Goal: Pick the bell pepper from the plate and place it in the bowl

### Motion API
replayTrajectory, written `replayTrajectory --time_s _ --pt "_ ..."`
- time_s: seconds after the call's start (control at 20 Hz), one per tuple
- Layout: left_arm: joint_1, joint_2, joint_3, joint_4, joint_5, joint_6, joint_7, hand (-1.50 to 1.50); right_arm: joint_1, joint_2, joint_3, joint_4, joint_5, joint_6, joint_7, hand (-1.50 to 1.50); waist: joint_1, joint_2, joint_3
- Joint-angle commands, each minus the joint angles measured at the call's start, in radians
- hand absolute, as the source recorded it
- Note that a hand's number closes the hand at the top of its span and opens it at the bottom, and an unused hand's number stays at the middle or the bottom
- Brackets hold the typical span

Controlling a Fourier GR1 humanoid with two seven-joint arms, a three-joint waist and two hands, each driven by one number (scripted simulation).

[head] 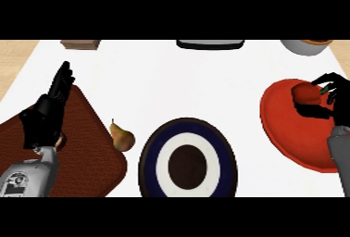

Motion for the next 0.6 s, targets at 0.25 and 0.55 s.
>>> replayTrajectory --time_s 0.25,0.55 --pt "-0.035 0.025 0.033 -0.005 0.009 -0.02 0.032 0.0 -0.158 0.0 -0.131 0.426 -0.212 0.097 -0.377 -1.5 0.006 0.003 0.001" --pt "0.014 -0.044 -0.006 0.035 -0.041 0.036 -0.036 0.0 -0.216 -0.027 -0.224 0.489 -0.327 0.154 -0.513 -1.5 -0.01 -0.002 0.0"
